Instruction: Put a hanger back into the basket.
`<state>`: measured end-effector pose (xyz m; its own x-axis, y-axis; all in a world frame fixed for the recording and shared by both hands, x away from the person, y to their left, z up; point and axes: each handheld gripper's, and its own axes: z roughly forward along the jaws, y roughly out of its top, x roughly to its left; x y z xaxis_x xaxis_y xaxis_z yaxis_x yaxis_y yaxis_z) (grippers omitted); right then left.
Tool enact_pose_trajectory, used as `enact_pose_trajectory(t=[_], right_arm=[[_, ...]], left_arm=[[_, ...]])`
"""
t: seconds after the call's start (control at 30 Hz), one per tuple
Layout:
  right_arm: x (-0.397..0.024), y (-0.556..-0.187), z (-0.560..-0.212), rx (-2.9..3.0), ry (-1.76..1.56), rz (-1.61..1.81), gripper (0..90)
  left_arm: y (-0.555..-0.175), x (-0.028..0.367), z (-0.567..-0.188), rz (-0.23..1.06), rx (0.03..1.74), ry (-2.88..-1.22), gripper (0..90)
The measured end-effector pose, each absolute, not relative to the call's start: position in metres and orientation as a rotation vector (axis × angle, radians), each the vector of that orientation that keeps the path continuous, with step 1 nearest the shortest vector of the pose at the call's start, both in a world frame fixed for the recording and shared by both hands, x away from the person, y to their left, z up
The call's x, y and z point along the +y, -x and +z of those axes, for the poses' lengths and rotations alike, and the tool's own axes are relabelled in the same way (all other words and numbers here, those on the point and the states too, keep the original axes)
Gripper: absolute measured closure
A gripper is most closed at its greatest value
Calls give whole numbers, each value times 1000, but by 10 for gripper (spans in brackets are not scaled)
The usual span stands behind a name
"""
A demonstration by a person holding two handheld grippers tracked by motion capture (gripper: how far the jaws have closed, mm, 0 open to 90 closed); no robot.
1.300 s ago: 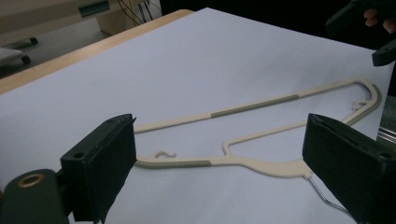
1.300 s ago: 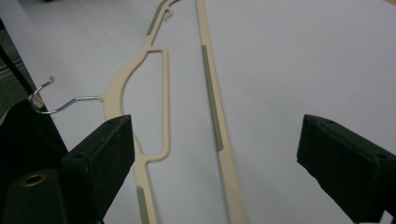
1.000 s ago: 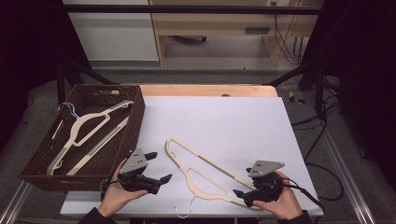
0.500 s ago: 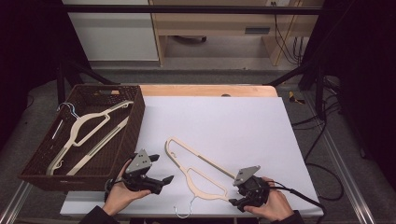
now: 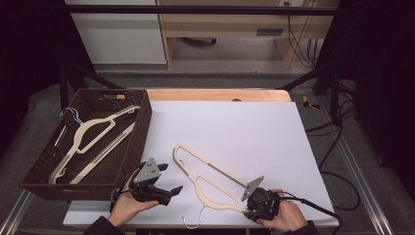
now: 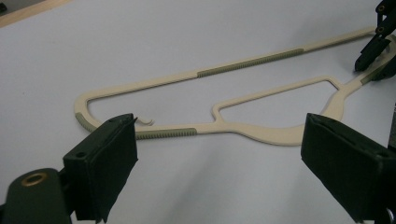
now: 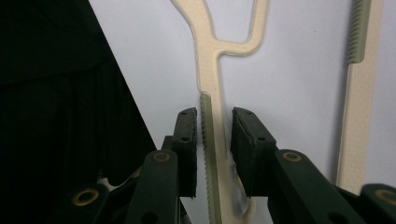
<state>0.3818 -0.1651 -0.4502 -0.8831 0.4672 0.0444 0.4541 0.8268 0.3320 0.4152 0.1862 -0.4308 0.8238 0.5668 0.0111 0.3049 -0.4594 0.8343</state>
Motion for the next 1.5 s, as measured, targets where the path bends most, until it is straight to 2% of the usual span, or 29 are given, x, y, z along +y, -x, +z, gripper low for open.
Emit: enact_pose_trajectory(t=[0.3, 0.4, 0.7, 0.97, 1.07, 1.2, 1.33, 1.37, 1.5], right_arm=[[-159, -376, -451, 2947, -657, 434, 745], [-159, -376, -451, 2961, -654, 438, 789], [-166, -379, -450, 2988, -662, 537, 792], [-177, -385, -438, 2976, -634, 674, 794], [-178, -384, -436, 2965, -667, 694, 793], [-180, -386, -433, 2966, -668, 710, 793], [-181, -385, -431, 2959, -678, 731, 793], [-181, -385, -431, 2959, -678, 731, 793], [-180, -385, -432, 2956, -693, 719, 793]], left_arm=[[-415, 185, -431, 361, 641, -2082, 108], [-414, 185, -431, 360, 633, -2087, 109], [-414, 184, -429, 362, 604, -2091, 108], [-415, 178, -431, 379, 492, -2153, 104], [-413, 173, -431, 326, 482, -2169, 116], [-400, 155, -428, 207, 490, -2195, 180], [-392, 140, -430, 147, 504, -2228, 284], [-391, 136, -431, 134, 514, -2247, 284], [-389, 120, -444, 28, 599, -2298, 417]])
